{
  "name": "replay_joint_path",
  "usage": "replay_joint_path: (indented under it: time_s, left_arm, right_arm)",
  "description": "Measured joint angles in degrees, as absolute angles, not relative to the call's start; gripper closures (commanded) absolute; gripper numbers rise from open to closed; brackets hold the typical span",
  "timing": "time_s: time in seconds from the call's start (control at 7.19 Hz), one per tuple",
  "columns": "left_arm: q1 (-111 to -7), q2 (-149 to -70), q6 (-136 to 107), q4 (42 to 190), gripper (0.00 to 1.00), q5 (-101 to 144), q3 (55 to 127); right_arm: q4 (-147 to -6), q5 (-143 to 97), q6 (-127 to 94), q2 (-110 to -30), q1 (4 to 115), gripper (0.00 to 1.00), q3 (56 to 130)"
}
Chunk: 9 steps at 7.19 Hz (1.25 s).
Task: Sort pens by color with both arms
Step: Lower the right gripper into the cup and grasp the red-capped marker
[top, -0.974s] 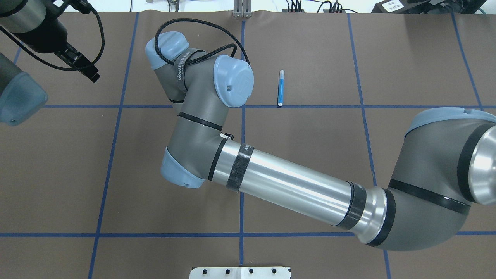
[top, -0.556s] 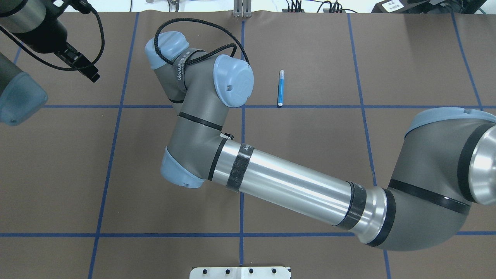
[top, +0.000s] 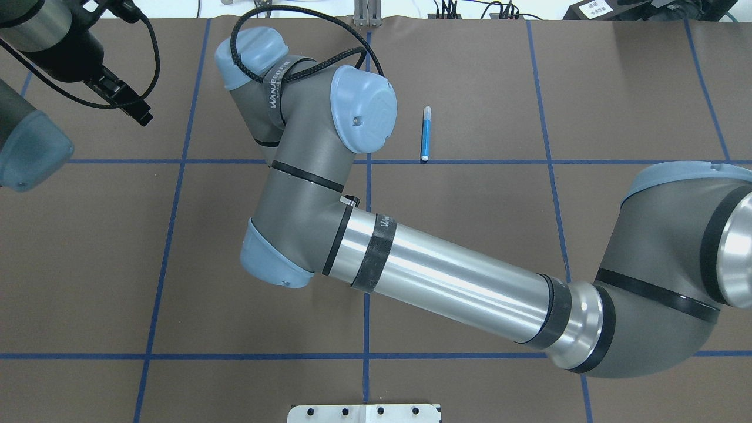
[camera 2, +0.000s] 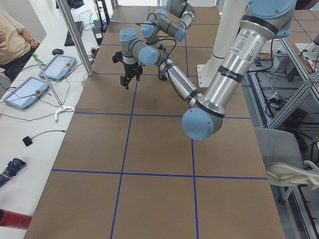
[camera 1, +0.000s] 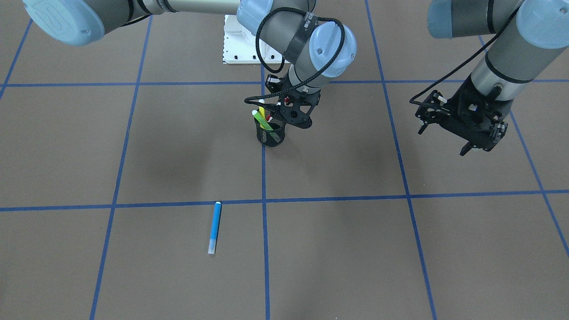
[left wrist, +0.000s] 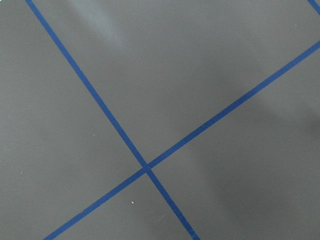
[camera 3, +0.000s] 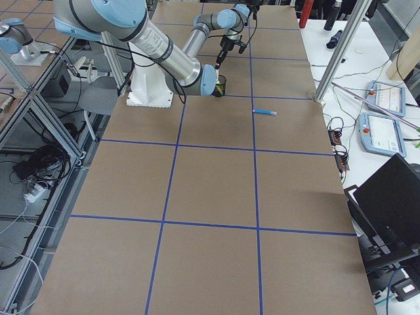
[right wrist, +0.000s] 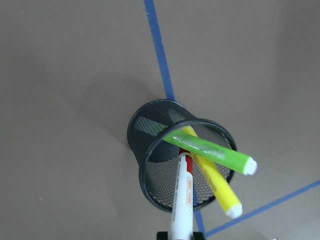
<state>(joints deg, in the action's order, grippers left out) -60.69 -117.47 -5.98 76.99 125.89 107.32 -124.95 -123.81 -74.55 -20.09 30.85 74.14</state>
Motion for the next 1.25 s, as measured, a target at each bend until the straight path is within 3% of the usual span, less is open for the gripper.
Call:
replay_joint_path:
  time_s: [0.7, 1.25]
  left_arm:
    - [-60.5, -117.5, -6.0, 77.0, 0.01, 125.9, 107.2]
    - [-60.4, -117.6, -6.1, 77.1, 0.01, 126.0, 106.7]
  right_arm:
    - [-127.0, -114.5, -74.1, -19.4, 37.0, 1.0, 85.6]
    - [-117.3, -102.0, -74.5, -23.1, 38.4, 1.0, 87.5]
